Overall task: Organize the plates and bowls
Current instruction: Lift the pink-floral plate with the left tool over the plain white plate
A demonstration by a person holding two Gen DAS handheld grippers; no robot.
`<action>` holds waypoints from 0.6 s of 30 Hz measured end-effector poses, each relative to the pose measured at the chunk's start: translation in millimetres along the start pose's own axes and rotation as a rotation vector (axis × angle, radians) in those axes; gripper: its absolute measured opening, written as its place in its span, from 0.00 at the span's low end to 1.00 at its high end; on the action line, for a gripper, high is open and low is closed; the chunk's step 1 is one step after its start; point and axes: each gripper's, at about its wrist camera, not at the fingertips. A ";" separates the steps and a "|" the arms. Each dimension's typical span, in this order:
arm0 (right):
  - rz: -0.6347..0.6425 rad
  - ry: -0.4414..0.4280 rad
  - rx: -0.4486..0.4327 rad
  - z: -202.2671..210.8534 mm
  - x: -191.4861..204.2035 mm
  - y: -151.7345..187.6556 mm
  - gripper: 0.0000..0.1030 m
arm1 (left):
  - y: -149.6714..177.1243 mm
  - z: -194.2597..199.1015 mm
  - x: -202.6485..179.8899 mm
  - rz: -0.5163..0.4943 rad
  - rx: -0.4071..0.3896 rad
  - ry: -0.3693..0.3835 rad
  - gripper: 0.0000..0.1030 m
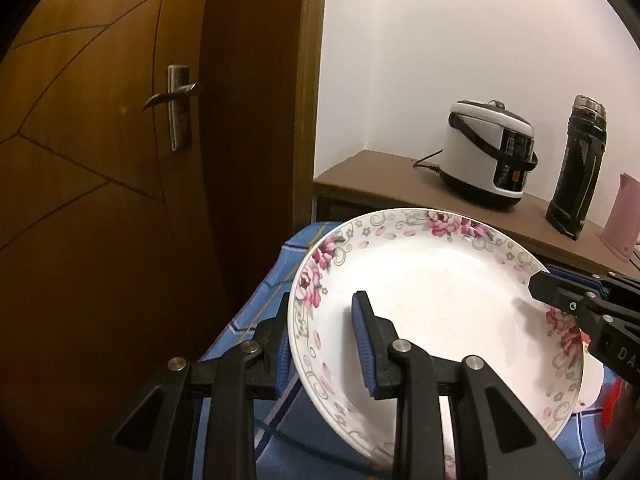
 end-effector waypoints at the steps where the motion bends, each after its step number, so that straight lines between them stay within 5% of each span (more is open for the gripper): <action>1: -0.003 0.002 -0.006 0.0 -1.3 -0.8 0.16 | -2.2 0.1 -1.1 -0.003 -0.004 0.000 0.30; 18: -0.099 0.074 -0.073 -5.4 -24.9 -24.2 0.16 | -39.1 -19.7 -24.1 -0.056 -0.059 -0.003 0.30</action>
Point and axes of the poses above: each gripper's, at about its wrist camera, not at the fingertips, and z roughly against the way its jaws point, x to its left, y to its underside, and after that the axes turned 6 degrees about x, right-handed
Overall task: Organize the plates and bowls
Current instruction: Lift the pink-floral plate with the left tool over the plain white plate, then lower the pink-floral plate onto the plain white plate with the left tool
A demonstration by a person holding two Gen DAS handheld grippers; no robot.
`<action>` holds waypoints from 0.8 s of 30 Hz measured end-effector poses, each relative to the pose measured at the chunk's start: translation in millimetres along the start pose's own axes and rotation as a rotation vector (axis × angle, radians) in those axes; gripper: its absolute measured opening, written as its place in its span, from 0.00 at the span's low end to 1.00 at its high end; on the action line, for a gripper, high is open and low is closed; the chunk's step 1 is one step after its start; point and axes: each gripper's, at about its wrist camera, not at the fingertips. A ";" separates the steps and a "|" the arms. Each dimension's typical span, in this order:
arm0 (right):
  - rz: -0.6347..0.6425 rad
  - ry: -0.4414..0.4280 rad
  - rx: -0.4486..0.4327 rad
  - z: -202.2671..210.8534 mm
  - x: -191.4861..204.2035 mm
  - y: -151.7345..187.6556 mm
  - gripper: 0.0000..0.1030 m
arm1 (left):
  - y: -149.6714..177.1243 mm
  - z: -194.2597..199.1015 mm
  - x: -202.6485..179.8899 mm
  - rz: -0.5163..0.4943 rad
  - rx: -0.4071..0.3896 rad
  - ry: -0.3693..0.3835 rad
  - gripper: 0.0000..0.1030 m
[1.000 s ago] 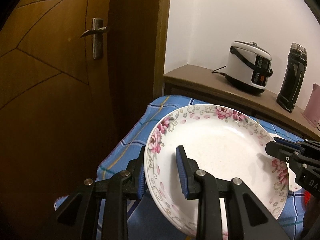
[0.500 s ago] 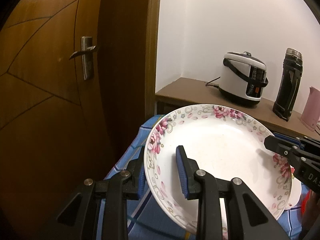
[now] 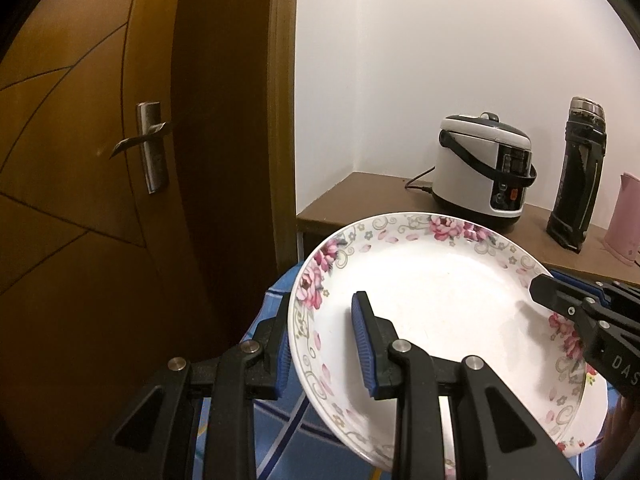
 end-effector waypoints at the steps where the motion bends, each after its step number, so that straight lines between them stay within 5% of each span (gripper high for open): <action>1: -0.006 0.002 0.002 -1.5 -1.6 -0.8 0.16 | -0.8 -1.1 -0.9 -0.004 -0.003 -0.001 0.30; 24: -0.072 0.052 0.042 -41.2 -16.9 2.3 0.16 | -12.8 -49.7 -10.0 -0.010 0.024 0.006 0.30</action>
Point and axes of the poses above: each gripper's, at about its wrist camera, not at the fingertips, and z roughly against the way its jaws point, x to its left, y to its underside, and after that the axes turned 6 degrees about x, right-handed
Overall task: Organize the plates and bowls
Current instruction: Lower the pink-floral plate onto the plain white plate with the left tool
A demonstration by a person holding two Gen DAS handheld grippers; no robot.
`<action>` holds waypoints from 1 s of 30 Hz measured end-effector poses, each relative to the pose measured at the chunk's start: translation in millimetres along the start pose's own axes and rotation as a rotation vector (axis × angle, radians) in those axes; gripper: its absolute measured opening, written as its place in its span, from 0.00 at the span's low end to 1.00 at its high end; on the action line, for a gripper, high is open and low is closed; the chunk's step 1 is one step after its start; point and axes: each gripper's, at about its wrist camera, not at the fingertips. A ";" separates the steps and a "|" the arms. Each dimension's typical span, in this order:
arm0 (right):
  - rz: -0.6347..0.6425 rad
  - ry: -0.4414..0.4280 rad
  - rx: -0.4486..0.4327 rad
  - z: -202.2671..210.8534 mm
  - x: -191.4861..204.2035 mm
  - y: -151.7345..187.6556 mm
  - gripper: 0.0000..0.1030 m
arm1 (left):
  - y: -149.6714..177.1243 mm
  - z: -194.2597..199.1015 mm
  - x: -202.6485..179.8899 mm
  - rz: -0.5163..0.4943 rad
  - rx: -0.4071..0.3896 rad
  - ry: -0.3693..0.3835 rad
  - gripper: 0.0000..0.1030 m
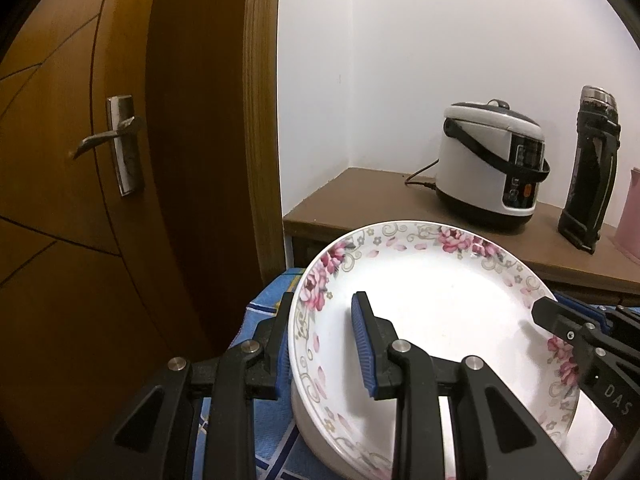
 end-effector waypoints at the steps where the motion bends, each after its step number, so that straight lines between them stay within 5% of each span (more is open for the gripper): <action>1: -0.001 0.002 0.001 -0.8 -0.5 -0.2 0.16 | 0.4 -2.8 -0.1 0.001 0.006 0.001 0.30; 30: 0.007 0.043 0.092 -24.5 -5.6 -2.6 0.16 | 7.1 -38.8 1.4 0.008 0.084 0.034 0.30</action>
Point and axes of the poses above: each gripper's, at about its wrist camera, not at the fingertips, and z roughly against the way its jaws point, x to its left, y to its underside, and after that the axes turned 6 degrees about x, right-handed
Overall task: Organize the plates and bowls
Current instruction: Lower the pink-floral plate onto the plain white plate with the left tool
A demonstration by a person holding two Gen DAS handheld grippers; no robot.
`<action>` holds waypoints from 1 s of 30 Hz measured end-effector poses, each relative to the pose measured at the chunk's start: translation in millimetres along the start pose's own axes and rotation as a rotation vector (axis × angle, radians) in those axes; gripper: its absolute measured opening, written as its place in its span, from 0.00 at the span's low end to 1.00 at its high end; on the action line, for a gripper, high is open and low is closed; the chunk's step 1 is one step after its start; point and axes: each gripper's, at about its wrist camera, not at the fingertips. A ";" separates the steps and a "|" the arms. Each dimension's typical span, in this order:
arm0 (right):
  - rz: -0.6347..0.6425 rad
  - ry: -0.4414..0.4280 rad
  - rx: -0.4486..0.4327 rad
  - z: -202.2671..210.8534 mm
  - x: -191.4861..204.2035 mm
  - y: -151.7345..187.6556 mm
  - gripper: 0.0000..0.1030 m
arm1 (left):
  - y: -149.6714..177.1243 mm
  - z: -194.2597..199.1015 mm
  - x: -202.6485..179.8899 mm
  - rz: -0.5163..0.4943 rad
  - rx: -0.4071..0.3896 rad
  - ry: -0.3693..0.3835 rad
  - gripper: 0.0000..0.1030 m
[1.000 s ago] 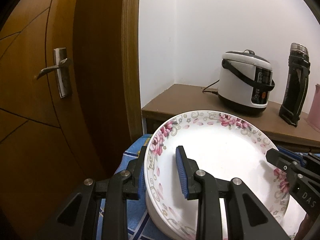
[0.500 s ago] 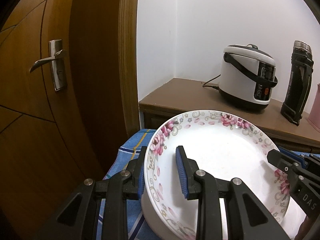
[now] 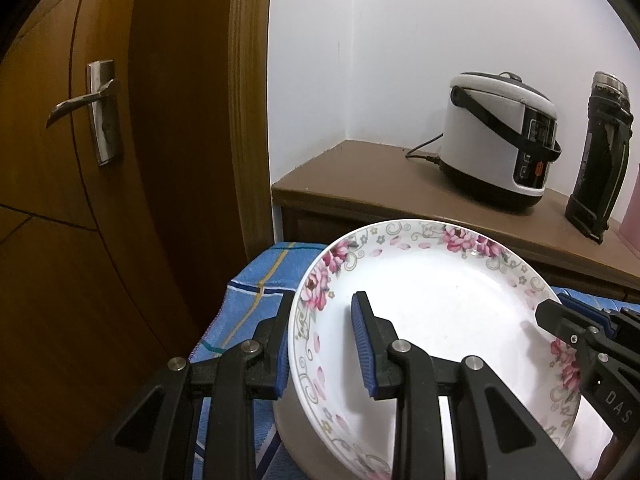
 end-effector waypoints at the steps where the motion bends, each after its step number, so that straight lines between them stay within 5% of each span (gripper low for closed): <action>1: 0.002 0.001 0.005 -1.2 0.0 0.1 0.16 | 0.1 -0.7 -0.1 0.000 0.002 0.001 0.30; 30: 0.064 0.018 0.120 -14.5 3.6 -3.9 0.16 | 1.5 -17.2 2.6 0.014 0.059 0.024 0.30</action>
Point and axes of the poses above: each gripper's, at about its wrist camera, not at the fingertips, and z roughly against the way its jaws point, x to its left, y to its underside, and after that the axes turned 6 degrees about x, right-handed
